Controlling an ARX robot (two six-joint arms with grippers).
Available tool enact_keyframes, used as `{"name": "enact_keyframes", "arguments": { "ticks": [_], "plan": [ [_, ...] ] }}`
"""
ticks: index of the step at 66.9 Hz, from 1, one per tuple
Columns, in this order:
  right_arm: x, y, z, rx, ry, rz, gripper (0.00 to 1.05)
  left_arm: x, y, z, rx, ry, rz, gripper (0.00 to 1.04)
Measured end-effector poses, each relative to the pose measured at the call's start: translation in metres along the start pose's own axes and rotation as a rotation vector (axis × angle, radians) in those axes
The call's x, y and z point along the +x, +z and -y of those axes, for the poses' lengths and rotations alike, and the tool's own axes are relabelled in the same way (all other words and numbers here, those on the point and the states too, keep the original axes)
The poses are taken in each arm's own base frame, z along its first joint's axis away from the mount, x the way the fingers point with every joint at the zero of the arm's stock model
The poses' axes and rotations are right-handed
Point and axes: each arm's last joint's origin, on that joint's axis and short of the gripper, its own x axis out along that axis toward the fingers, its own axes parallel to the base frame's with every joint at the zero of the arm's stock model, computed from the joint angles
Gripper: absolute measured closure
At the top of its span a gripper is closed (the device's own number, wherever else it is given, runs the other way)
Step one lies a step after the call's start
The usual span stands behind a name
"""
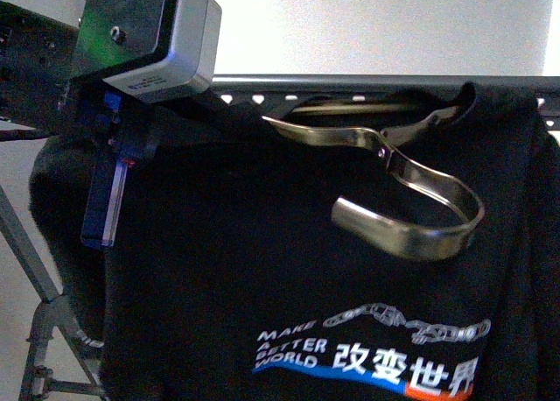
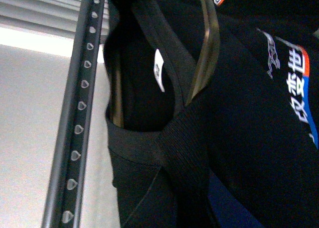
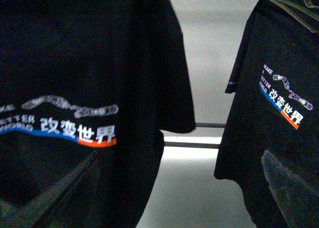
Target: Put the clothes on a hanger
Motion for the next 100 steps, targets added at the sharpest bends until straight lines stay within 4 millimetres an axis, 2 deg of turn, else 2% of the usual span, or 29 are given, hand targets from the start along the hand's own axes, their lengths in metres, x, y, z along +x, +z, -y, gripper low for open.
{"name": "enact_keyframes", "arguments": {
  "ticks": [36, 44, 51, 56, 61, 64, 70, 80, 85, 87, 92, 100],
  "plan": [
    [0.0, 0.0, 0.0, 0.0, 0.0, 0.0, 0.07, 0.002, -0.002, 0.001, 0.032, 0.001, -0.004, 1.0],
    [0.003, 0.004, 0.004, 0.13, 0.236, -0.182, 0.07, 0.002, -0.002, 0.001, 0.036, 0.001, -0.013, 1.0],
    [0.015, 0.029, 0.021, 0.184, 0.357, -0.193, 0.07, 0.002, -0.002, 0.002, 0.039, 0.0, -0.011, 1.0],
    [0.029, 0.058, 0.029, 0.021, 0.466, -0.086, 0.07, 0.002, -0.002, 0.002, 0.04, 0.0, -0.012, 1.0],
    [0.042, 0.075, 0.031, -0.164, 0.514, -0.044, 0.07, 0.002, -0.004, 0.002, 0.039, -0.001, -0.018, 1.0],
    [0.05, 0.081, 0.032, -0.239, 0.535, -0.039, 0.07, 0.002, -0.004, 0.002, 0.04, -0.001, -0.017, 1.0],
    [0.073, 0.095, 0.031, -0.513, 0.603, -0.007, 0.07, 0.002, -0.003, 0.002, 0.04, -0.001, -0.016, 1.0],
    [0.11, 0.107, 0.027, -0.917, 0.721, 0.064, 0.07, 0.002, -0.003, 0.002, 0.04, -0.001, -0.013, 1.0],
    [0.125, 0.112, 0.024, -1.062, 0.748, 0.09, 0.07, 0.002, -0.003, 0.002, 0.04, -0.002, -0.013, 1.0],
    [0.134, 0.117, 0.023, -1.18, 0.747, 0.128, 0.07, 0.002, -0.003, 0.002, 0.04, -0.002, -0.013, 1.0],
    [0.153, 0.129, 0.02, -1.346, 0.734, 0.188, 0.07, 0.002, -0.003, 0.002, 0.04, -0.002, -0.011, 1.0],
    [0.182, 0.154, 0.009, -1.48, 0.713, 0.278, 0.07, 0.002, -0.003, 0.002, 0.04, -0.002, -0.011, 1.0]
  ]
}}
